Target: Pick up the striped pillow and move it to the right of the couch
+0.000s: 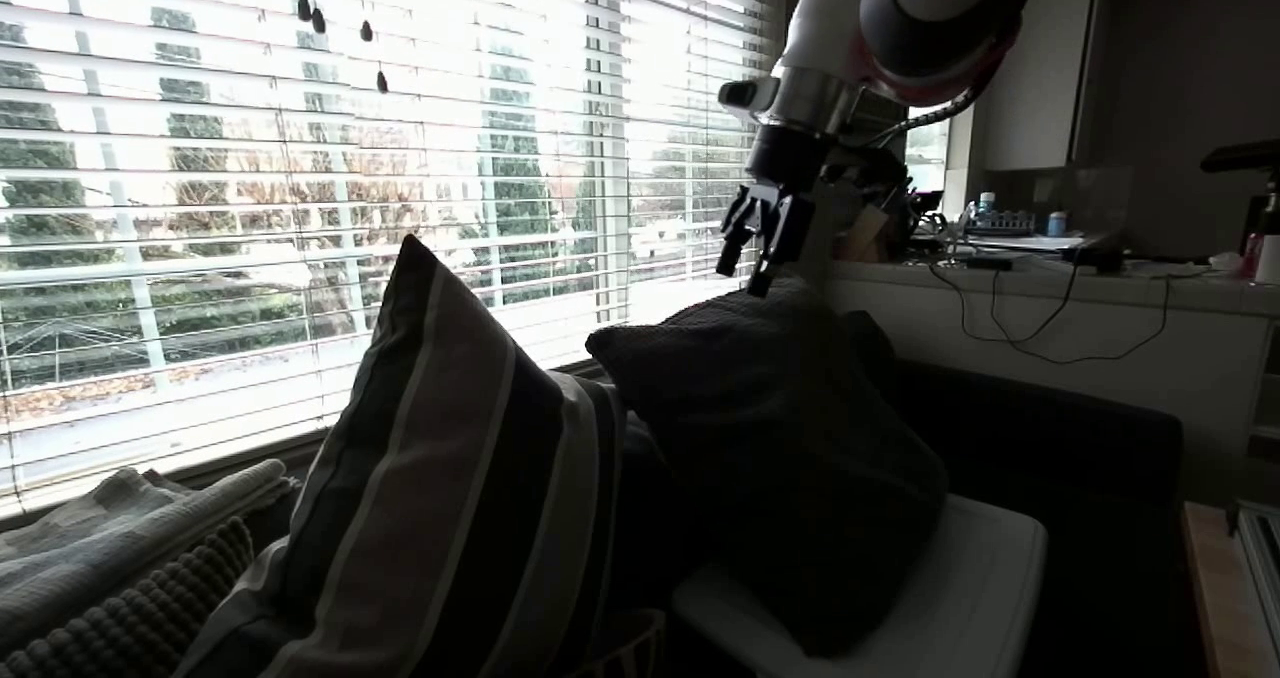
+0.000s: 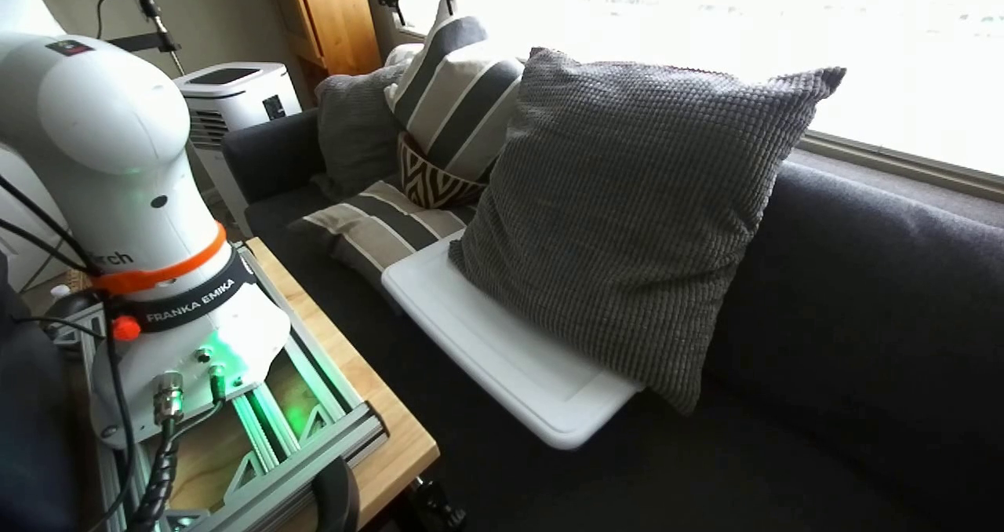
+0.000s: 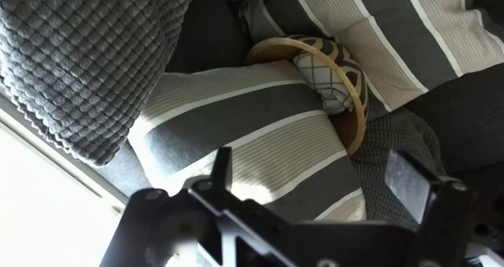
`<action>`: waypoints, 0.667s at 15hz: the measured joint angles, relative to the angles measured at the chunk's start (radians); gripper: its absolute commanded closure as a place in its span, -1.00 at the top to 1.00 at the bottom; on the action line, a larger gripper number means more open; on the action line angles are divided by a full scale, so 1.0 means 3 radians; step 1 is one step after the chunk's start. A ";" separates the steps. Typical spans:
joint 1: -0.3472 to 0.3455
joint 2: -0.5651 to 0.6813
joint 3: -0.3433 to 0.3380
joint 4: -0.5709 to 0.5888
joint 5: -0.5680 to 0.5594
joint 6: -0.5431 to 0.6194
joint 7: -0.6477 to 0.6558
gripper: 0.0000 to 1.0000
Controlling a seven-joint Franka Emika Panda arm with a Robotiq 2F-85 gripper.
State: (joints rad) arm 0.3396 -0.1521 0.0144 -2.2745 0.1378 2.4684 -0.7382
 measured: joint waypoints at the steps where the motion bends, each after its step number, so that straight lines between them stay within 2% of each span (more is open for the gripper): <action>1: -0.0018 0.0102 0.0002 0.0118 0.0068 -0.0013 -0.0153 1.00; 5: -0.0141 0.0454 0.0071 0.0548 0.0347 -0.0113 -0.0713 1.00; 10: -0.0365 0.0867 0.0260 0.1047 0.0451 -0.0333 -0.1078 1.00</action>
State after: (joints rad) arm 0.2302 0.1079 0.0926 -1.9602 0.2730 2.3686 -1.0615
